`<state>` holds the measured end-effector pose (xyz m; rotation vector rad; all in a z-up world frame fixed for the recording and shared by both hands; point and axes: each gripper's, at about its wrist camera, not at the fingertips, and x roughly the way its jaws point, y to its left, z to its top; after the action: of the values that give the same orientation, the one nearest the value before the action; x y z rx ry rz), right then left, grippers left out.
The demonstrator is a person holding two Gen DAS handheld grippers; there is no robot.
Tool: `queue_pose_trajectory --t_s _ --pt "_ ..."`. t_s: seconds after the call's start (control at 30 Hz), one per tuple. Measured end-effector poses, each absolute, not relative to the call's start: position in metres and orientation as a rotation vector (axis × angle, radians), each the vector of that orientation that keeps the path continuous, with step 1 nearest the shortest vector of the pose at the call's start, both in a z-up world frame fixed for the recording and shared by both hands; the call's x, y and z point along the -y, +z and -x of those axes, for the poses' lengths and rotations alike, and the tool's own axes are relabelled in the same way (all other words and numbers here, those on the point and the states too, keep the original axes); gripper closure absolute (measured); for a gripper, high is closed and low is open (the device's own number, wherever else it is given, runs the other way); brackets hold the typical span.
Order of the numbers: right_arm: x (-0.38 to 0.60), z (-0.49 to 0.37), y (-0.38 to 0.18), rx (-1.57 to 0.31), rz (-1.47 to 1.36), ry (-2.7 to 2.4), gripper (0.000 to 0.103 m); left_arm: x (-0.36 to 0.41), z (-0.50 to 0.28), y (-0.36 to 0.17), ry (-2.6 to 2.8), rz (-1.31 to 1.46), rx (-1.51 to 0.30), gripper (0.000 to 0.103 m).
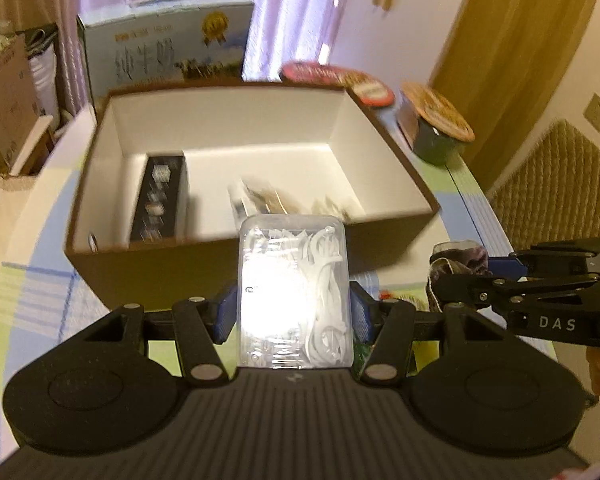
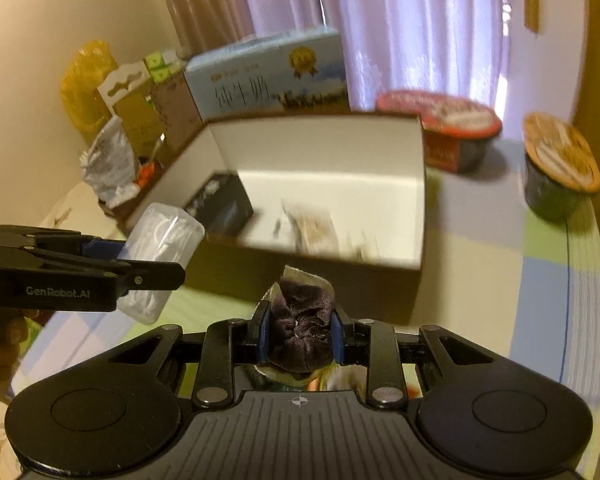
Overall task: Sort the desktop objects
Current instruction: 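Carry the floss box with the left tool while the right tool carries the hair tie into the cardboard box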
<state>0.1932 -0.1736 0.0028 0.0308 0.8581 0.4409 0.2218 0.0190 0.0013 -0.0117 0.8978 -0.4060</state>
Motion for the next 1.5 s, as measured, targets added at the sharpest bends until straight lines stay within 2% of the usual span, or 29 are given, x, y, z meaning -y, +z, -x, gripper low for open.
queue_pose_trajectory --t_s 0.27,0.67,1.07,1.5 --pt "0.156 -0.263 0.021 -0.796 -0.069 0.428 0.076 -0.021 -0.276 0.021 -0.375 0.02 -0.838 0.051" --pt "0.134 -0.365 -0.029 -0.884 -0.032 0.339 0.076 -0.005 -0.379 -0.015 -0.35 0.034 -0.93 0.051" --pt "0.132 -0.416 -0.064 -0.971 -0.031 0.326 0.076 0.012 -0.457 -0.062 -0.292 -0.006 -1.028 0.051" --pt "0.124 -0.441 -0.081 -1.003 -0.02 0.337 0.076 0.006 -0.483 -0.087 -0.266 -0.034 -1.065 0.05"
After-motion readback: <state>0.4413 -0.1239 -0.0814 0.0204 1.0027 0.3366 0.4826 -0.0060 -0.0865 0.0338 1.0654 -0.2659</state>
